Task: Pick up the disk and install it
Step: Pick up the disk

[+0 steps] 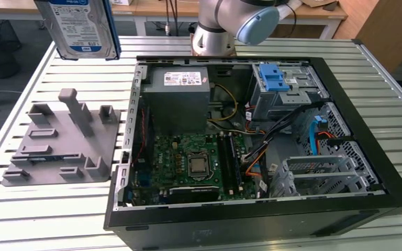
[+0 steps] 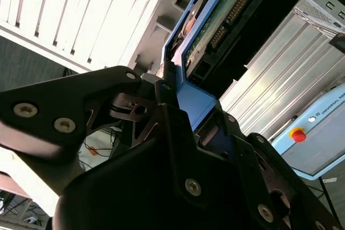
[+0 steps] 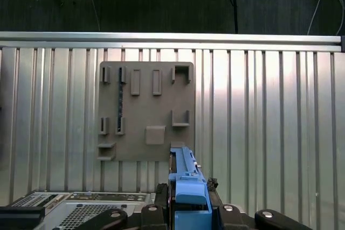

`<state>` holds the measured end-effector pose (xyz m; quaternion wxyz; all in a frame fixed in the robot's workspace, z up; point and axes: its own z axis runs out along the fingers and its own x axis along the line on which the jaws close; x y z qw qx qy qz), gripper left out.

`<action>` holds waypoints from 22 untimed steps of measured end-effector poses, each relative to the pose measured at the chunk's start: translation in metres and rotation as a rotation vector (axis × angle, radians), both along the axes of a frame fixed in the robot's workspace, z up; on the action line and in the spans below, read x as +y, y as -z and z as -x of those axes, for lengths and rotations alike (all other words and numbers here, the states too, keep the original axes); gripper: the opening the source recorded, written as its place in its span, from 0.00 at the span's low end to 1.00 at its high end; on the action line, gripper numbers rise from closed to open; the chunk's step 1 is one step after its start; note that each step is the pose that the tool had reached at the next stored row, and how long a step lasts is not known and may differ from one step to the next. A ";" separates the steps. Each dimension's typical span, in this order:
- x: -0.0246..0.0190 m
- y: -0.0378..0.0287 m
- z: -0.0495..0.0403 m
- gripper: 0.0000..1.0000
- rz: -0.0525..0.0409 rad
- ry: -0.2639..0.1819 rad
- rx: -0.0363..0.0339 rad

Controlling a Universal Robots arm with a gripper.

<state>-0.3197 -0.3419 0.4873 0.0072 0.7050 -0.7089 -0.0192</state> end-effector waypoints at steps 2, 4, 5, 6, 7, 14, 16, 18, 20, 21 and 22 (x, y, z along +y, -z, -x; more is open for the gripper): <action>0.0000 0.0000 -0.0033 0.36 0.0000 0.000 0.0001; 0.0000 0.0000 -0.0057 0.36 0.0000 0.000 0.0001; 0.0000 0.0000 -0.0067 0.36 0.0000 0.000 0.0002; 0.0000 0.0000 -0.0076 0.36 0.0000 0.000 0.0001; 0.0000 0.0000 -0.0080 0.36 0.0001 0.000 0.0002; 0.0000 0.0000 -0.0170 0.36 0.0000 0.000 0.0003; 0.0000 0.0000 -0.0214 0.36 0.0001 0.000 0.0009; -0.0008 0.0000 -0.0239 0.36 0.0000 0.000 0.0012; -0.0029 0.0000 -0.0243 0.36 0.0001 0.000 0.0012; -0.0043 0.0000 -0.0244 0.36 0.0000 0.000 0.0012; -0.0058 0.0000 -0.0244 0.36 0.0000 0.000 0.0011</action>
